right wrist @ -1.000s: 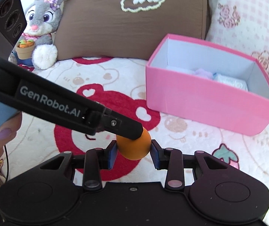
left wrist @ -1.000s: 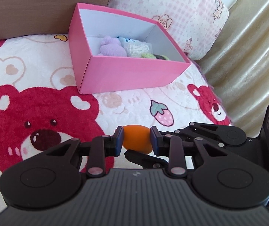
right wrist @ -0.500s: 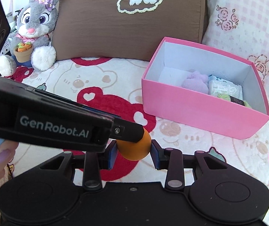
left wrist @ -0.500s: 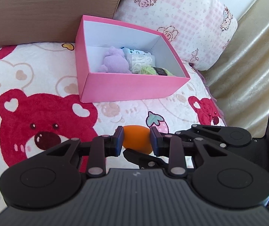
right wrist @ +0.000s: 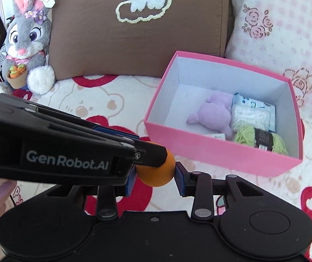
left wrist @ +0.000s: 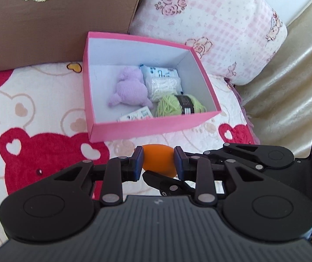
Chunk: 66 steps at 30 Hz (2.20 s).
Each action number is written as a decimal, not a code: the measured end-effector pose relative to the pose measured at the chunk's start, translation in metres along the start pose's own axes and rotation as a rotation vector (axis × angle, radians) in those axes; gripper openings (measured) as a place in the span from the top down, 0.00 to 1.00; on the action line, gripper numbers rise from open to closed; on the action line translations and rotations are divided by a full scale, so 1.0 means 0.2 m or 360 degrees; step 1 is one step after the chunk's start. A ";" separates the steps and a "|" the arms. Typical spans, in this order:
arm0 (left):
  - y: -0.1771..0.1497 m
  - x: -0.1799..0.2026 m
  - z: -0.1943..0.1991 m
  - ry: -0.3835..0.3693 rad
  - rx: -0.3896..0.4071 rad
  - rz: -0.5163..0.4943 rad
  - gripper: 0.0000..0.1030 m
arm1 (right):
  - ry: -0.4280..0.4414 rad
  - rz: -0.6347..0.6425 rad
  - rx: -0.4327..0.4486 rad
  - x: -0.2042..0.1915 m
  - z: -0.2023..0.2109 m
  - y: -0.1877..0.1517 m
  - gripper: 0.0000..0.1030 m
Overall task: Organize objects
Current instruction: 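Lift the orange sponge with the left gripper and carry it over the pink box, then lower the sponge into the pink box and open the left gripper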
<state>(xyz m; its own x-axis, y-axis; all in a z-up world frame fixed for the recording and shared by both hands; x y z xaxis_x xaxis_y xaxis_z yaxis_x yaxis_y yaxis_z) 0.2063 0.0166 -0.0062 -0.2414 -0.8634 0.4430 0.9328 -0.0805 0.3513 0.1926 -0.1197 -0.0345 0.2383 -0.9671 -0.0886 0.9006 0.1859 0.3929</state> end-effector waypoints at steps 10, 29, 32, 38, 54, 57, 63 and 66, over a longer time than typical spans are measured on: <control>0.30 0.05 -0.02 0.0011 0.0109 -0.0015 0.73 | -0.0063 -0.0008 0.0088 0.19 0.02 0.25 0.59; 0.67 0.06 -0.44 -0.0009 0.0193 0.0026 0.73 | -0.0283 0.0109 0.0077 0.55 -0.26 0.55 0.59; 0.70 0.04 -0.50 -0.0003 0.0188 0.0036 0.73 | -0.0279 0.0108 0.0071 0.59 -0.31 0.57 0.59; 0.78 0.00 -0.58 0.0016 0.0179 0.0051 0.73 | -0.0260 0.0142 0.0074 0.64 -0.40 0.63 0.59; 0.87 -0.06 -0.82 -0.0011 0.0108 0.0135 0.72 | -0.0301 0.0204 -0.0060 0.77 -0.60 0.69 0.59; 0.87 -0.07 -0.82 0.0025 0.0112 0.0160 0.73 | -0.0340 0.0211 -0.0058 0.78 -0.62 0.67 0.50; 0.85 -0.09 -0.71 0.0120 0.0158 0.0116 0.72 | -0.0368 0.0104 0.0011 0.83 -0.54 0.63 0.45; 0.82 -0.11 -0.65 0.0159 0.0156 0.0116 0.72 | -0.0337 0.0056 0.0057 0.84 -0.47 0.59 0.44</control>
<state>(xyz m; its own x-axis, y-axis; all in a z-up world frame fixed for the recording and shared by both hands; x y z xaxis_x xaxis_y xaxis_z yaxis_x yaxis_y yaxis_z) 0.3998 -0.0429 -0.0654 -0.1414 -0.9109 0.3877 0.9152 0.0291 0.4020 0.3732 -0.2439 -0.0886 0.1844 -0.9757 0.1186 0.8785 0.2177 0.4252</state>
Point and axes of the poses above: each gripper's, at about its wrist camera, not at the fingertips, and z roughly against the way its jaws point, x to its right, y to its top, the point moved 5 cm from there along -z, roughly the way its jaws point, and after that the axes turned 12 degrees about -x, right-handed, at the moved point
